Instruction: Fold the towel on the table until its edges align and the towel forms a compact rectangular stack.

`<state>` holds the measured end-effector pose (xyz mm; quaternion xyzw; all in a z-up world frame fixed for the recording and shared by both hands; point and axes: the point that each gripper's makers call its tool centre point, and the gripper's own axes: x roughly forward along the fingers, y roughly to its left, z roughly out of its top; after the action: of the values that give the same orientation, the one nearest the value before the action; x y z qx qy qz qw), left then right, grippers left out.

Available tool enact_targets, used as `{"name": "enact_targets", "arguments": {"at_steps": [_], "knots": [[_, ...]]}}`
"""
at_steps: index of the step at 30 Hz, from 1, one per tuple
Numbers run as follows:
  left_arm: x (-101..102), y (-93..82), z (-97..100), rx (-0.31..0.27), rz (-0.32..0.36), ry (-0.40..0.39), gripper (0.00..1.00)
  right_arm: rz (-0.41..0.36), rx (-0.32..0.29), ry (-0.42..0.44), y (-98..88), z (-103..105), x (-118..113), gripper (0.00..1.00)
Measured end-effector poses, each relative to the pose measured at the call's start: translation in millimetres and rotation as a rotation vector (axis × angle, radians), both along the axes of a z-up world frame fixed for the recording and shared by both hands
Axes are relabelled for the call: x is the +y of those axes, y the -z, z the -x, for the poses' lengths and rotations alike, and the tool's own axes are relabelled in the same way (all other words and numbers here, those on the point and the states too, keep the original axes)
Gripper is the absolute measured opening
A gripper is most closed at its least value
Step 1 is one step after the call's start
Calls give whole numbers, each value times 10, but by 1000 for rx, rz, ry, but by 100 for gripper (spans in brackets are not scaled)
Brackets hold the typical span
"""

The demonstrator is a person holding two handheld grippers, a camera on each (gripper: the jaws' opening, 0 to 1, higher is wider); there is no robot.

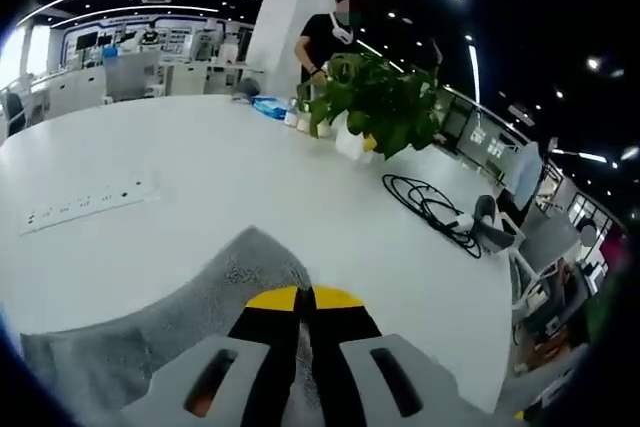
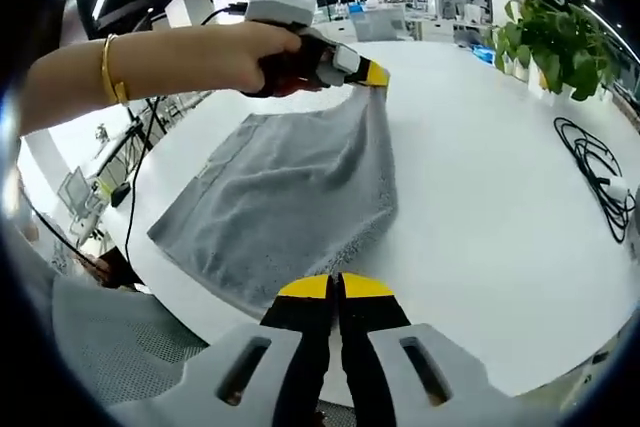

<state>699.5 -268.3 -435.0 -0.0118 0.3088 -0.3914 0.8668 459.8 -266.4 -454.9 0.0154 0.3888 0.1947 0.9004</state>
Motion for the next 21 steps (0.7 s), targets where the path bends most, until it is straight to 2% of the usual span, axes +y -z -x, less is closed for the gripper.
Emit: {"name": "enact_targets", "arguments": {"at_steps": [7, 17, 21], "knots": [[199, -140, 27, -16, 19, 0, 2, 1, -37, -72, -182, -9, 276, 0], [664, -400, 50, -30, 61, -25, 2, -14, -103, -239, -482, 49, 900, 0], [911, -460, 35, -38, 81, -50, 2, -13, -124, -307, -566, 59, 1140, 0]]}}
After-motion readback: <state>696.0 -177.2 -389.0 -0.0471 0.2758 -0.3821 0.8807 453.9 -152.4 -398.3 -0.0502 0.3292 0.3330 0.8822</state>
